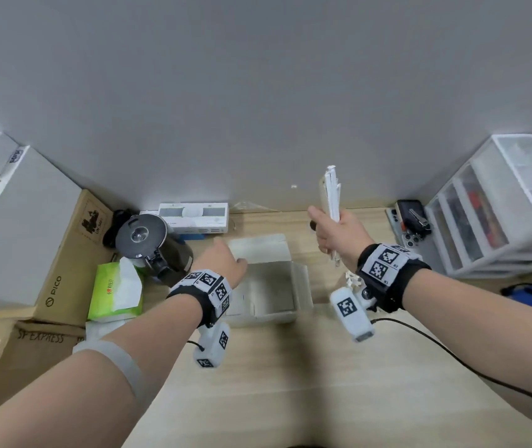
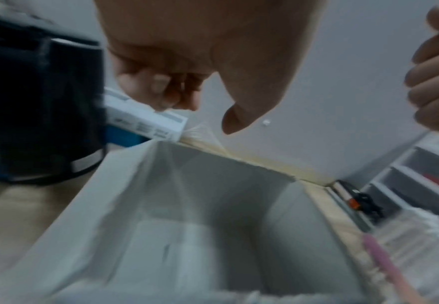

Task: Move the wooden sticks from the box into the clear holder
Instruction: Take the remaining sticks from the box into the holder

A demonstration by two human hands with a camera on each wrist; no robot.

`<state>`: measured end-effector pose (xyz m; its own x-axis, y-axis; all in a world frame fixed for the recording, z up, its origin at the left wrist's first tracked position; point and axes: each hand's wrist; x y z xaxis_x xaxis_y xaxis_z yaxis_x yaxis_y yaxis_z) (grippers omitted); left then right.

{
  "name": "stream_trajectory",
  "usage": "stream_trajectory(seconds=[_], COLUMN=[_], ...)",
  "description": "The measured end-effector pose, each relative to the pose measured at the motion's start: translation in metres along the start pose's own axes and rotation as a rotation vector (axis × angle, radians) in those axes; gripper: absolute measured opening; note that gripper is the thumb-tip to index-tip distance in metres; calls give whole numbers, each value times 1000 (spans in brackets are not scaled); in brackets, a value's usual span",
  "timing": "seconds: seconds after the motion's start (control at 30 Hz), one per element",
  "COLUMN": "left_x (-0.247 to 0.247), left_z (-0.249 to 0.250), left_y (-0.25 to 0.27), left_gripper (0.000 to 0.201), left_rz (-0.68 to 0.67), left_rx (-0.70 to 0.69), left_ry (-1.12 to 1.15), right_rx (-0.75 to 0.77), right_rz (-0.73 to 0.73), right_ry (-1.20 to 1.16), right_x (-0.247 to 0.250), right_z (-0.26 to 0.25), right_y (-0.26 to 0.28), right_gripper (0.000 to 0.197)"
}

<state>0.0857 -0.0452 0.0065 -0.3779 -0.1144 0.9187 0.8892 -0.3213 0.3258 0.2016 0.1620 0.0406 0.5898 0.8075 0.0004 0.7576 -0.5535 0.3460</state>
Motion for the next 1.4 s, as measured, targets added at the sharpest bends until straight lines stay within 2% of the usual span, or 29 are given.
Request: stream_trajectory(seconds=[0.07,0.17,0.23,0.33,0.47,0.53,0.67,0.8,1.03,1.17,1.27,1.33,1.37,1.4], left_x=[0,-3,-12,-41,-81,-92,-104,-108,-114,-115,-118,-118,-117,-113], left_z=[27,78,113,145,158,158,156,156,153,155,153,156,159,163], left_y=[1,14,28,41,43,44,41,42,39,38,37,36,37,39], left_gripper=[42,56,75,104,119,111,78,58,66,60,63,58,53,47], left_rz=[-3,-145,-211,-286,-333,-333,-323,-317,-339,-319,-276,-271,-288,-308], left_rx=[-164,-391,-514,-597,-645,-622,-580,-580,-522,-541,-597,-649,-666,-695], left_ry=[80,184,179,97,26,52,126,186,299,245,200,174,157,129], right_rx=[-39,-64,-61,-37,-22,-32,-55,-42,-58,13,98,285,404,496], right_rz=[40,103,153,206,267,282,242,206,270,274,246,250,255,236], right_ry=[-116,-222,-272,-309,-242,-189,-163,-85,-53,-86,-51,205,428,655], right_x=[24,51,68,87,96,93,81,73,70,71,75,78,79,79], right_z=[0,6,15,29,47,55,68,81,95,94,91,89,90,91], right_y=[-2,-1,1,11,24,26,26,29,30,30,32,35,36,37], right_gripper=[37,45,48,52,50,49,52,53,34,25,19,10,12,23])
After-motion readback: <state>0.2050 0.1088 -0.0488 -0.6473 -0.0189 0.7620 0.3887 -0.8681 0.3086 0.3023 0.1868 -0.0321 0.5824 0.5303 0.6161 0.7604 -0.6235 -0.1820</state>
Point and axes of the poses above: each hand's wrist, its own y-axis away from the middle knuckle, its own x-axis out of the back of the hand, z = x × y, and after that the axes turned 6 degrees about z, right-handed
